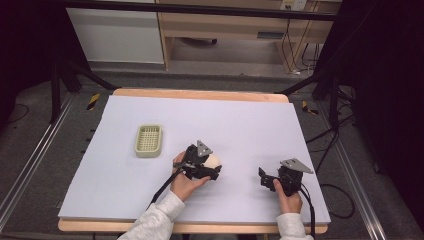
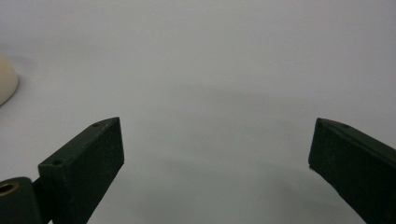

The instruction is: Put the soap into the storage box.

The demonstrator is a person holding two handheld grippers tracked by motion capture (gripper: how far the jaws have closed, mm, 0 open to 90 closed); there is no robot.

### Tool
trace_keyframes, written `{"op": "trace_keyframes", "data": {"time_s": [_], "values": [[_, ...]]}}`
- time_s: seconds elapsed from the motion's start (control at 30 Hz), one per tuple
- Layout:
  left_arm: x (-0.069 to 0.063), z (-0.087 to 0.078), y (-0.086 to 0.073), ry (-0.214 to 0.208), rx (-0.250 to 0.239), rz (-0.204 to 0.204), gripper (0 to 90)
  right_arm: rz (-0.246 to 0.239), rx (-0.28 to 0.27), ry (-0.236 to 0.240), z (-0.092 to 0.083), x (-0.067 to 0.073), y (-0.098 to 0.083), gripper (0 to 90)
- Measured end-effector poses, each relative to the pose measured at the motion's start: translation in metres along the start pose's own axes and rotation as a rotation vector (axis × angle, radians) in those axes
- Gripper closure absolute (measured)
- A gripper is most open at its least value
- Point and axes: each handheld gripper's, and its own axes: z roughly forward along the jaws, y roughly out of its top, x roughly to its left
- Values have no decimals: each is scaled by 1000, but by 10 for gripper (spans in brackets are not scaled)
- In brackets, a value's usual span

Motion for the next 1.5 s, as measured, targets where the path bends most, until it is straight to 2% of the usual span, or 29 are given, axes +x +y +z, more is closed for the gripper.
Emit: {"op": "trace_keyframes", "data": {"time_s": [0.47, 0.8, 1.0, 1.5], "values": [[0, 9, -3, 21, 39, 4, 166, 0, 3, 1, 0, 0, 0, 38], [0, 14, -6, 16, 60, 0, 204, 1, 3, -1, 0, 0, 0, 38], [1, 16, -7, 7, 66, -4, 234, -1, 4, -2, 0, 0, 0, 38], [1, 17, -8, 9, 71, -5, 236, 1, 5, -1, 0, 0, 0, 38]]}}
